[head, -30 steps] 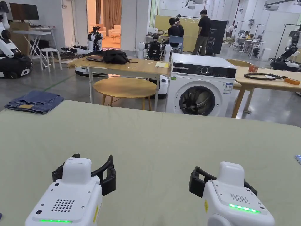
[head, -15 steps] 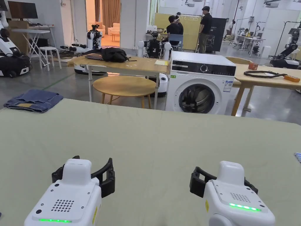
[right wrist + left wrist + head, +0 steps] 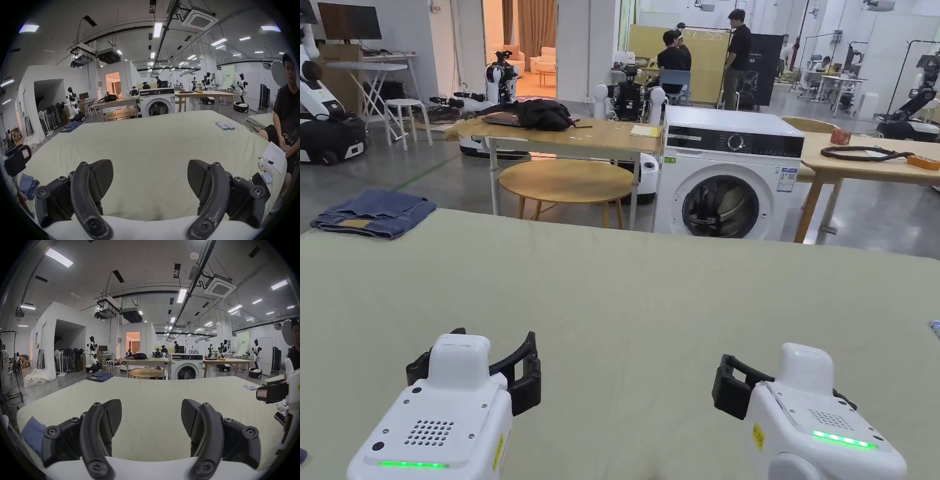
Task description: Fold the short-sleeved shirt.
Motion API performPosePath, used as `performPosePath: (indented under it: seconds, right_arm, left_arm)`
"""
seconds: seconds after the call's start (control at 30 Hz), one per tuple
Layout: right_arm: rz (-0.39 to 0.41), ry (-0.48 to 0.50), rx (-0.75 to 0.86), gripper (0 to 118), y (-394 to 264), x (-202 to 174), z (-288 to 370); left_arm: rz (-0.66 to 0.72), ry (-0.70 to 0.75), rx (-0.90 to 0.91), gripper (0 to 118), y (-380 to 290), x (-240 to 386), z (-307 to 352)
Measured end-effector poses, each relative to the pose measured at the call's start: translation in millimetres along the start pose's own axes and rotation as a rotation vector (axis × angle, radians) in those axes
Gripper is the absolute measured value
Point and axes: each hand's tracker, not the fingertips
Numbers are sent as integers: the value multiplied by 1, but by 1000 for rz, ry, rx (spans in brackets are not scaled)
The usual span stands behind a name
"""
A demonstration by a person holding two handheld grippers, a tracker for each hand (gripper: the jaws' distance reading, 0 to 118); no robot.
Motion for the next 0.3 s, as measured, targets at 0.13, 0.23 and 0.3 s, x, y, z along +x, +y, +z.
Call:
performPosePath:
  seconds: [0.13, 0.23, 0.3]
  right_arm:
    - [31, -3, 20, 96, -2, 0, -1]
    - [69, -24, 42, 96, -5, -2, -2]
    - [91, -31, 56, 96, -7, -3, -2]
  left_arm:
    - [-3, 0, -7, 75, -1, 0, -1]
    - [-5, 0, -5, 75, 0, -1, 1]
    - [-6, 0, -2, 75, -1, -1, 0]
